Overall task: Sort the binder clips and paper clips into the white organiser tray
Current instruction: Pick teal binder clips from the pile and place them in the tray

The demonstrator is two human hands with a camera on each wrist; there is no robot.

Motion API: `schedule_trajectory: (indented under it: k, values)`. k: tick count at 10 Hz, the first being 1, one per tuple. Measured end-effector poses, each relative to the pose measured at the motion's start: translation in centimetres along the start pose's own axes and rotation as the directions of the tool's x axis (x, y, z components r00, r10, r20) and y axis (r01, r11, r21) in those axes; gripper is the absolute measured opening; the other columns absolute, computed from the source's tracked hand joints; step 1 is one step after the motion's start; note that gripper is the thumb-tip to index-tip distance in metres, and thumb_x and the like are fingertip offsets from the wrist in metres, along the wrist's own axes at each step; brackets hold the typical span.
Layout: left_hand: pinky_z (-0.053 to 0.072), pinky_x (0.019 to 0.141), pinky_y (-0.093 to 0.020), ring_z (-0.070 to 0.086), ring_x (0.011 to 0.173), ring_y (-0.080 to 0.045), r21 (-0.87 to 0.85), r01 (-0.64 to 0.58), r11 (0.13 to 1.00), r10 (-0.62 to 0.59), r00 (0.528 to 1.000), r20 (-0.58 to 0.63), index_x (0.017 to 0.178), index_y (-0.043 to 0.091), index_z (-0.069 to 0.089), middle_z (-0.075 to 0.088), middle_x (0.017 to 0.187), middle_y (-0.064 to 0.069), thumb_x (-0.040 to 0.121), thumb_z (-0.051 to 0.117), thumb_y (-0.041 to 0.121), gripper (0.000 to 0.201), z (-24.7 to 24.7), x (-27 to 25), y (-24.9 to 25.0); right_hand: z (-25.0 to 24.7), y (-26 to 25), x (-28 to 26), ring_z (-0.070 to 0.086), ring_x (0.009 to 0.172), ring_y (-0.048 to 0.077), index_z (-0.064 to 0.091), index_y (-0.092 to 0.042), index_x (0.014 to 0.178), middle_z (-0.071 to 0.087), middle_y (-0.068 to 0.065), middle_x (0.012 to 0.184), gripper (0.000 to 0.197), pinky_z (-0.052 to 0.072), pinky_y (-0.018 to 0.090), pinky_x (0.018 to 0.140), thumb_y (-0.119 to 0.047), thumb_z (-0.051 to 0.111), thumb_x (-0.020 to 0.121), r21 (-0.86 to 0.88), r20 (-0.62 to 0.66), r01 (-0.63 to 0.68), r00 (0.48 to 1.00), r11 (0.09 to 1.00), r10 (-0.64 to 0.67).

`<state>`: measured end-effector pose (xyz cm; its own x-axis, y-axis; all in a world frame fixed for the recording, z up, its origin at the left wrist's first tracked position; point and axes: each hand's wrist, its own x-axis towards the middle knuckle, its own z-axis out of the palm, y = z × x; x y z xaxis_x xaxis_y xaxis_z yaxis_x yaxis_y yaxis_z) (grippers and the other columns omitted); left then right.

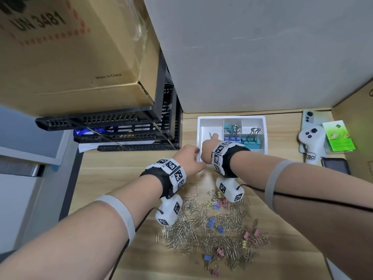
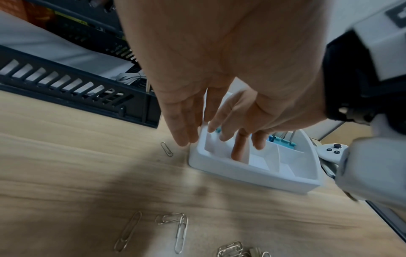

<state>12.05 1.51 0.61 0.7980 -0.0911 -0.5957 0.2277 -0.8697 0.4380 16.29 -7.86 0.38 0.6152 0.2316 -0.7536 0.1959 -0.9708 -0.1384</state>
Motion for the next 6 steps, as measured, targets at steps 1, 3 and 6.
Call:
schedule_trajectory:
  k: [1,3,6]
  values:
    - [0.052,0.091,-0.037,0.062,0.101,-0.024,-0.037,0.013,0.999,-0.014,1.0,-0.014,0.121,0.005,0.06,0.062,0.115,-0.011,0.083,0.066,0.025,0.043,0.1,0.4,-0.4,-0.2,0.3,-0.4,0.041,0.111,0.03,0.056,-0.021,0.114,0.051,0.006,0.1,0.021,0.029,0.044,0.11,-0.013,0.043,0.099,-0.052,0.063,-0.044,0.997,0.998,0.047]
    - [0.047,0.096,-0.028,0.058,0.116,-0.022,-0.021,0.02,1.0,-0.02,1.0,0.012,0.14,0.008,0.049,0.056,0.134,-0.008,0.085,0.065,0.026,0.06,-0.4,0.5,-0.1,1.1,2.1,1.9,0.046,0.126,0.043,0.052,-0.007,0.13,0.039,0.024,0.142,0.044,0.043,0.047,0.097,-0.023,0.058,0.09,0.227,-0.14,-0.012,0.989,0.974,0.045]
    - [0.048,0.099,-0.033,0.059,0.115,-0.022,-0.045,0.02,0.999,-0.02,1.0,0.011,0.141,0.009,0.047,0.056,0.132,-0.009,0.084,0.066,0.025,0.063,-0.2,0.3,-0.5,0.6,1.3,2.2,0.047,0.118,0.027,0.036,-0.008,0.136,0.034,0.013,0.138,0.043,0.038,0.032,0.08,-0.006,0.046,0.095,0.071,-0.163,-0.069,0.983,0.995,0.08]
